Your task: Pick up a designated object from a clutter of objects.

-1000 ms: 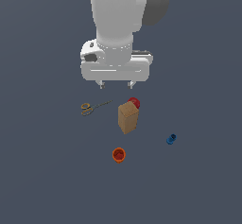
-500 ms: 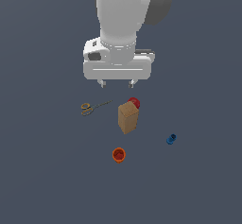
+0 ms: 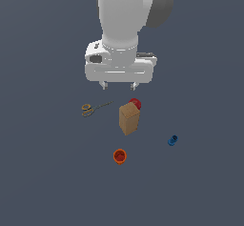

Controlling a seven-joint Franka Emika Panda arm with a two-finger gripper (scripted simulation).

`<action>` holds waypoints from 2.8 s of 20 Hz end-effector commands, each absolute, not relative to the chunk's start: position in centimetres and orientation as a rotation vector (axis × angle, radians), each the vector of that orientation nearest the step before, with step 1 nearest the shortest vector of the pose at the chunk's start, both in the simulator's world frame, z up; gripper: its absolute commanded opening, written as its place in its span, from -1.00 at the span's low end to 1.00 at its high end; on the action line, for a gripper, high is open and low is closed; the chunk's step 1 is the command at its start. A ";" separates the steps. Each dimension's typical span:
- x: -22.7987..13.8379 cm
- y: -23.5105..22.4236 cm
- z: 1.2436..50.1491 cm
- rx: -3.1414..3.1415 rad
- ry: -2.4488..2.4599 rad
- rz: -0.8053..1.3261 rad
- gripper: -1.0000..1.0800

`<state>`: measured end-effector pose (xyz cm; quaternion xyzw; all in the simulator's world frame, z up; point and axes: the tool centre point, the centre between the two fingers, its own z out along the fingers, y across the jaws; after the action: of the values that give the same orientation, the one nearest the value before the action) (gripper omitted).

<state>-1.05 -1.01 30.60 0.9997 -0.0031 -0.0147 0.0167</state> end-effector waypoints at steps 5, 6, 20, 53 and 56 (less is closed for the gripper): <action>-0.9 -0.6 29.5 3.106 -0.163 -0.039 0.92; -0.9 -0.5 29.3 3.104 -0.194 -0.038 0.92; -0.8 0.9 25.6 3.039 -0.707 -0.019 0.92; -1.4 3.3 19.3 2.708 -1.593 0.000 0.92; -1.4 3.3 19.3 2.709 -1.591 0.000 0.92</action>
<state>-1.42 3.30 19.30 0.8623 -0.5064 -0.0002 0.0002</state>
